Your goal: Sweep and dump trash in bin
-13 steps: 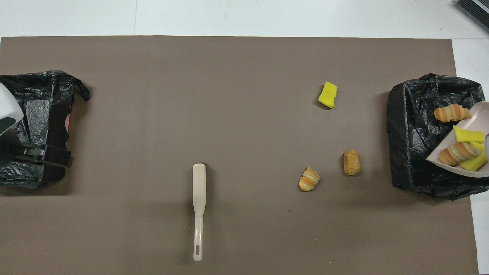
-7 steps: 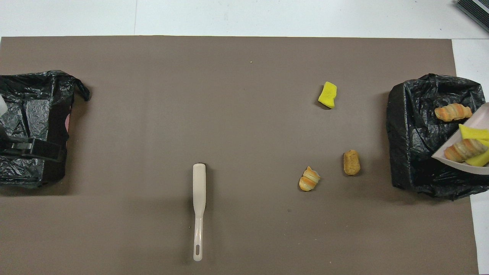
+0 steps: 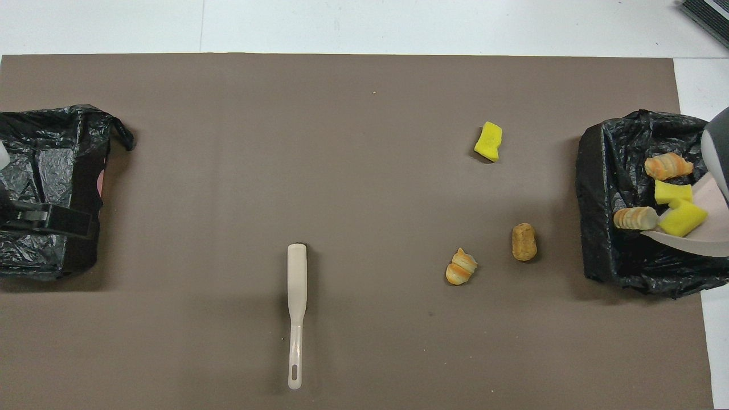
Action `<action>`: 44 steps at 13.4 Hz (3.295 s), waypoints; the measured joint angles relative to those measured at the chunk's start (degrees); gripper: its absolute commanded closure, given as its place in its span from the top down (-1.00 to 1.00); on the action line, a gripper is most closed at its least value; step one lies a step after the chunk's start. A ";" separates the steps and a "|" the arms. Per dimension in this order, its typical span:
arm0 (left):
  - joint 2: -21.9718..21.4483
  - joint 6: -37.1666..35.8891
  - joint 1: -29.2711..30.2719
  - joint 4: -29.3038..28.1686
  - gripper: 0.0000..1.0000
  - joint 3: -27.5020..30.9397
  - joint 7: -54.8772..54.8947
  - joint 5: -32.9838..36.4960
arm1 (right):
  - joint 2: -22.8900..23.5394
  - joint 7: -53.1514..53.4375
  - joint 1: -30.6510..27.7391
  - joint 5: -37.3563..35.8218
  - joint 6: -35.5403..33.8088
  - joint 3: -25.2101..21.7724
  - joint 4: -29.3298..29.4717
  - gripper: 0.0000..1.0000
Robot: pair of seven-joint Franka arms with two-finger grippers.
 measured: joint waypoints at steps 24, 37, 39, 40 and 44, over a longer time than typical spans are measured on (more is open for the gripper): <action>0.00 0.01 0.02 0.02 1.00 0.14 -0.01 0.00 | -3.41 4.78 2.44 18.90 18.11 0.56 4.83 -1.00; 0.00 0.01 0.02 0.02 1.00 0.15 -0.01 0.00 | 11.85 66.68 25.78 26.99 30.81 2.13 11.40 -1.00; 0.00 0.01 0.02 0.02 1.00 0.15 -0.01 0.00 | 14.86 74.05 28.99 27.43 31.40 2.74 14.08 -1.00; 0.00 0.01 0.02 0.02 1.00 0.15 -0.01 0.00 | 15.96 77.80 30.76 27.99 31.48 3.05 15.27 -1.00; 0.00 0.01 0.02 0.02 1.00 0.15 -0.01 0.00 | 19.44 89.95 37.92 30.73 34.30 3.60 18.46 -1.00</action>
